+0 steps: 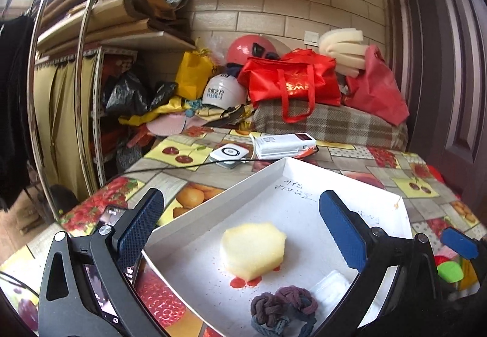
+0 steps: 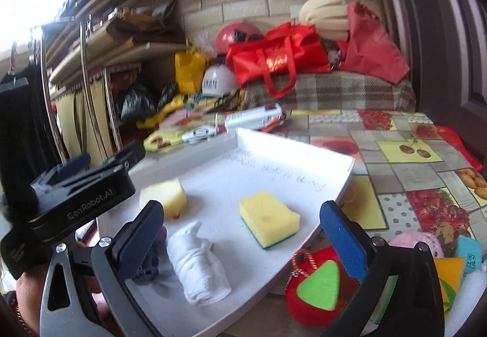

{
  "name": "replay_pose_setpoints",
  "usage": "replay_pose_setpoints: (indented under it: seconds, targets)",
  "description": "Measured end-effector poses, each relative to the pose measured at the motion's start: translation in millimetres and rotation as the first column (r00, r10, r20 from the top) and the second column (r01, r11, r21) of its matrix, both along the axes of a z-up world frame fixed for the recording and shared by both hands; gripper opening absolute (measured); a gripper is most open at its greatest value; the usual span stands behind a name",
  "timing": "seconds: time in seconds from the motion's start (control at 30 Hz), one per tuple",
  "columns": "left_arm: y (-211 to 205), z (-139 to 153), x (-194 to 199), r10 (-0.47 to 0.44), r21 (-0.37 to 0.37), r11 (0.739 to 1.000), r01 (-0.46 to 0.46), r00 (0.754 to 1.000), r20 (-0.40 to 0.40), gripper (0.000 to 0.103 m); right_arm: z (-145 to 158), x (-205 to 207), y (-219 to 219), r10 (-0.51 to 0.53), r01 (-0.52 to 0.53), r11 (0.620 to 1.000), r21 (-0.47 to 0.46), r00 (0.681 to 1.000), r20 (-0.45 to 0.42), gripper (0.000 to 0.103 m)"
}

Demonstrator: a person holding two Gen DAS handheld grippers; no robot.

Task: Organize soft objects
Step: 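Open the left tool to drop the rope toy while the right tool releases the cloth into the tray, then grasp the red apple plush with the left tool while the right tool grasps the white foam block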

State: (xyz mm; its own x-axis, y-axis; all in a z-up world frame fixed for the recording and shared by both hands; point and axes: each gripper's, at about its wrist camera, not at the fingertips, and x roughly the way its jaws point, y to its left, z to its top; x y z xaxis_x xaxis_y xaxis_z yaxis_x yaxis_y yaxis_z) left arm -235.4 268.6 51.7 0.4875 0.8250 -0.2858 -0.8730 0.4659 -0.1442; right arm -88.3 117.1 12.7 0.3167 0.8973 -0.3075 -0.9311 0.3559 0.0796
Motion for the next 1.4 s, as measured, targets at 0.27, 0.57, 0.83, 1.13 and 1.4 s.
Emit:
replay_pose_setpoints:
  seconds: [0.27,0.57,0.83,1.13,1.4]
  targets:
    - [10.8,-5.1,-8.9,-0.051,-0.103,0.993,0.059,0.996,0.078,0.103,8.2,3.6,-37.9,0.001,0.001,0.987,0.163,1.000,-0.010,0.102]
    - [3.2,-5.4,6.6,-0.254,-0.153,0.950,0.272,0.958,0.130,0.103,12.6,59.7,-133.5,-0.234,0.245,0.932,0.266,0.970,-0.073,0.103]
    - [-85.3,4.1,75.2,-0.654,-0.079,0.757,0.649,0.754,-0.061,0.103,12.4,107.6,-204.3,-0.380,0.404,0.862,0.306,0.915,-0.137,0.103]
    - [-131.3,-6.0,130.1,-0.663,-0.120,0.738,0.664,0.682,-0.309,0.097,2.8,122.1,-214.8,-0.371,0.425,0.857,0.292,0.901,-0.223,0.103]
    - [-134.2,-23.3,149.5,-0.632,-0.179,0.762,0.622,0.653,-0.418,0.068,-10.4,146.1,-232.4,-0.364,0.479,0.828,0.292,0.855,-0.369,0.103]
